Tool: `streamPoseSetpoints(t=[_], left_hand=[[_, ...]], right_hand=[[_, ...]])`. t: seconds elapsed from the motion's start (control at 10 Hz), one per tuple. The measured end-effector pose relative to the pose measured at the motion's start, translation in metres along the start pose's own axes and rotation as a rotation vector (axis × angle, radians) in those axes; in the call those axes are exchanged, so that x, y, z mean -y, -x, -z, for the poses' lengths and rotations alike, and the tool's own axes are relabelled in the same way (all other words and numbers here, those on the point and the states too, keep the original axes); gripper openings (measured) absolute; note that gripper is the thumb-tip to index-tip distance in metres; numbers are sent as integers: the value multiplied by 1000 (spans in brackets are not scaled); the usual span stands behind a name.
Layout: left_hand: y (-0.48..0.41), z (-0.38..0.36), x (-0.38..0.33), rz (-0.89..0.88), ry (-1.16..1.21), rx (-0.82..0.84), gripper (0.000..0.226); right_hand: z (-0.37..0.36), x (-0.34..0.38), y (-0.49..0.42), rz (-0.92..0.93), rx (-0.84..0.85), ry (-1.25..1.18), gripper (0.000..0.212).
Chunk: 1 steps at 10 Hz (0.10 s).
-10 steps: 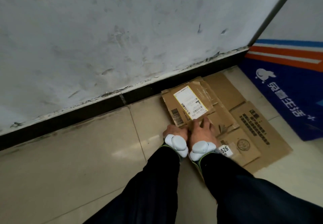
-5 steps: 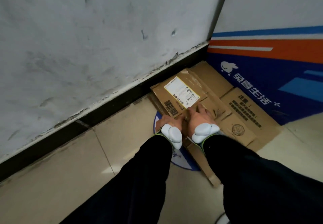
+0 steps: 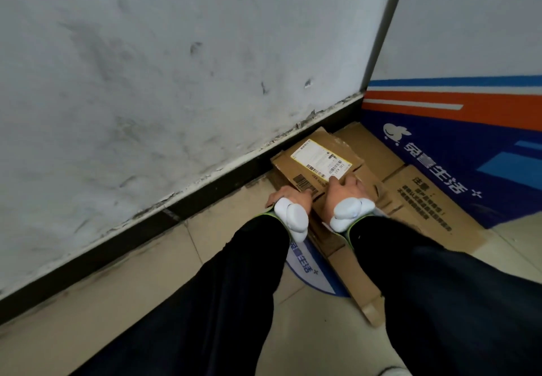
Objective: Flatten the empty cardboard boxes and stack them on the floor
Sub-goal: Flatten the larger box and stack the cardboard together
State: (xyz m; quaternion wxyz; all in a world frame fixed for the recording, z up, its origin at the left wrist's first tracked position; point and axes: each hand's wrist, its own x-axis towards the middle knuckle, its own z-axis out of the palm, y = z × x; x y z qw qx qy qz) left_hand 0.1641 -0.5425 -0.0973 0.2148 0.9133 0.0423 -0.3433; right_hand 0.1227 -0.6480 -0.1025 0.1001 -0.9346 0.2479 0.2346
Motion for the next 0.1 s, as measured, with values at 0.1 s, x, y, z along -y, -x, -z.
streamPoseSetpoints(t=[0.1], left_hand=[[28, 31, -9, -28, 18, 0, 53]], right_hand=[[34, 8, 11, 25, 44, -55, 59]])
